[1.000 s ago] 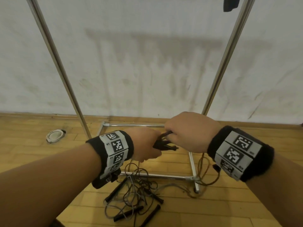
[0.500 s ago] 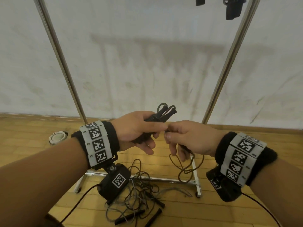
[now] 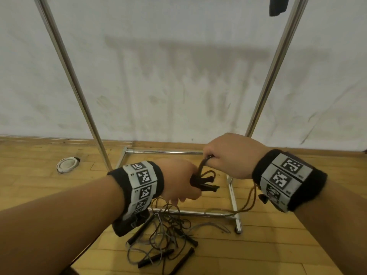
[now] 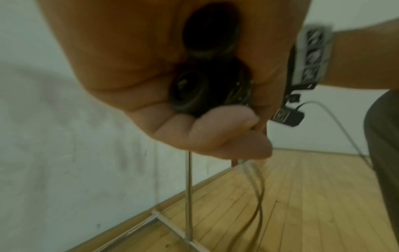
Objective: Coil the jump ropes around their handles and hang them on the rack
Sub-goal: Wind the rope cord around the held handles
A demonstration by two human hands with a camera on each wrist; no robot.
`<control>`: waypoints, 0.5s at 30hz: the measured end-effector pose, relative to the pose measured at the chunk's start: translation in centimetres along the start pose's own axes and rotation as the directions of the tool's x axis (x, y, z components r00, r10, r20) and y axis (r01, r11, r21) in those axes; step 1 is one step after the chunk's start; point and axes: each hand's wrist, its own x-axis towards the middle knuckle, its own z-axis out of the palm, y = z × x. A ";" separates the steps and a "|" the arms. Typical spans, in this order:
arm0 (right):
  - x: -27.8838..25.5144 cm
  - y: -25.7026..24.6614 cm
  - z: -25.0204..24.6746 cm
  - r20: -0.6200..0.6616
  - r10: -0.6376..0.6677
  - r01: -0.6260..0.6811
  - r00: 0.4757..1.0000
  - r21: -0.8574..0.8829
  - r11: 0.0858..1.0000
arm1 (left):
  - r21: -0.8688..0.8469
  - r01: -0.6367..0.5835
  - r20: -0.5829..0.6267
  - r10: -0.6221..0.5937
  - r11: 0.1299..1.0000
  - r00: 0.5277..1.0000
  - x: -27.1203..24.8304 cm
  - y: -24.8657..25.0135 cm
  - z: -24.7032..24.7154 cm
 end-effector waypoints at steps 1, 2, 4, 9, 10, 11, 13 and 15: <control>-0.2 -0.4 -0.2 -0.036 -0.016 0.015 0.999 -0.023 1.000 | -0.027 0.032 -0.023 -0.033 0.999 0.999 0.3 -0.3 0.0; -0.4 -0.8 -0.3 -0.058 -0.025 0.025 0.998 -0.008 1.000 | -0.095 0.053 -0.047 -0.058 0.994 0.997 0.6 -0.8 -0.2; -0.9 -1.5 -0.3 -0.072 -0.025 0.032 0.997 0.094 0.995 | -0.311 0.041 -0.143 -0.089 0.949 0.986 1.2 -1.9 -1.0; -1.0 -1.0 0.7 -0.080 0.113 -0.062 0.990 0.476 0.877 | -0.777 -0.203 -0.309 -0.080 0.596 0.948 0.5 -3.9 -3.9; -0.9 -0.6 0.9 -0.070 0.121 -0.072 0.990 0.486 0.871 | -0.816 -0.240 -0.298 -0.028 0.525 0.954 0.2 -4.0 -4.0; -0.9 -0.2 1.0 -0.051 0.114 -0.074 0.992 0.492 0.867 | -0.838 -0.272 -0.296 0.024 0.472 0.955 -0.1 -4.0 -4.0; -0.8 0.3 1.4 0.004 0.072 -0.063 0.997 0.534 0.843 | -0.849 -0.324 -0.311 0.102 0.417 0.945 -0.4 -3.6 -3.9; -1.0 0.7 1.8 0.077 0.023 -0.065 0.997 0.614 0.787 | -0.835 -0.356 -0.326 0.144 0.419 0.934 -0.4 -3.0 -3.6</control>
